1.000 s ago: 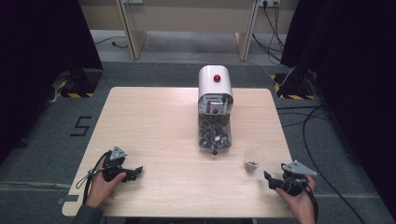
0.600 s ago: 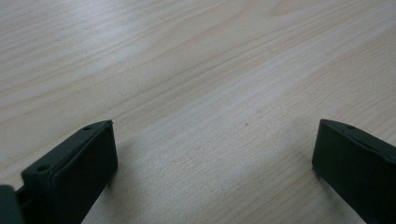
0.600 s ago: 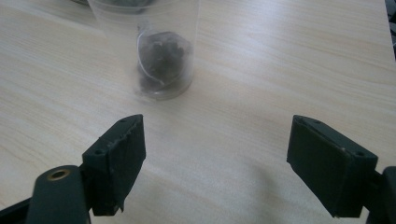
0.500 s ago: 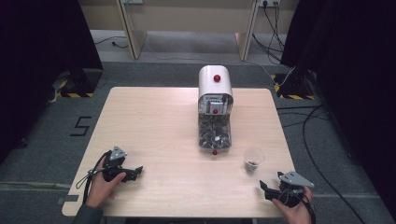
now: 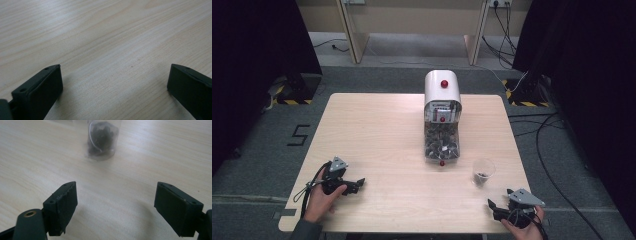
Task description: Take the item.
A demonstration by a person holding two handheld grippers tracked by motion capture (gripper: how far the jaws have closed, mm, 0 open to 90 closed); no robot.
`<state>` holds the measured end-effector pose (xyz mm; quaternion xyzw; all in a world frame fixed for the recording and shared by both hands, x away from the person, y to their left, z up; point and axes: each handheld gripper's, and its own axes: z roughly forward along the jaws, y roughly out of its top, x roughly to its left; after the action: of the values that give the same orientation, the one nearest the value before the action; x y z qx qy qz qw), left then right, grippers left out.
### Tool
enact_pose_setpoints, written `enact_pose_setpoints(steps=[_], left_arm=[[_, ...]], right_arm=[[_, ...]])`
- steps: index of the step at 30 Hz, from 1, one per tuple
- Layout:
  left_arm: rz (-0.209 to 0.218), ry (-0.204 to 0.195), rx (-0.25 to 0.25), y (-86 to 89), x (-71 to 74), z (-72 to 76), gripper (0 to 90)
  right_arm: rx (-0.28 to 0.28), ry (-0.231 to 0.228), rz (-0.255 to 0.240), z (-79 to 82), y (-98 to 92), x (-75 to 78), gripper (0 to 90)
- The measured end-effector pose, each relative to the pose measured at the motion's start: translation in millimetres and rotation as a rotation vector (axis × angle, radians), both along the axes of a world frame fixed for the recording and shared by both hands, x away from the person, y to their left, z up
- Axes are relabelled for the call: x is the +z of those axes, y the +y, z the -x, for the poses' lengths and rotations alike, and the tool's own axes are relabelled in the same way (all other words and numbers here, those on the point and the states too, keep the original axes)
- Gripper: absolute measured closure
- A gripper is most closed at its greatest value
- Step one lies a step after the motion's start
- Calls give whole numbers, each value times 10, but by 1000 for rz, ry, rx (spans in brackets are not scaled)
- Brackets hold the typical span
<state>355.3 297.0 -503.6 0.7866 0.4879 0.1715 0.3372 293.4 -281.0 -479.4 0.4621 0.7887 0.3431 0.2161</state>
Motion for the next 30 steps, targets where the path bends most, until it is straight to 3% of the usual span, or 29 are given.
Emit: enact_pose_setpoints(steps=[7,8,9,16,30], left_arm=[[0,0,0,0,0,0,0],[0,0,0,0,0,0,0],[0,0,0,0,0,0,0],[0,0,0,0,0,0,0],[0,0,0,0,0,0,0]], right_arm=[[2,11,10,61,-36,-63,173],[-4,21,-25,80,-42,-85,157],[-4,21,-25,80,-42,-85,157],[25,-18,-43,94,-37,-153,64],[21,-13,-51,101,-29,-159,49]])
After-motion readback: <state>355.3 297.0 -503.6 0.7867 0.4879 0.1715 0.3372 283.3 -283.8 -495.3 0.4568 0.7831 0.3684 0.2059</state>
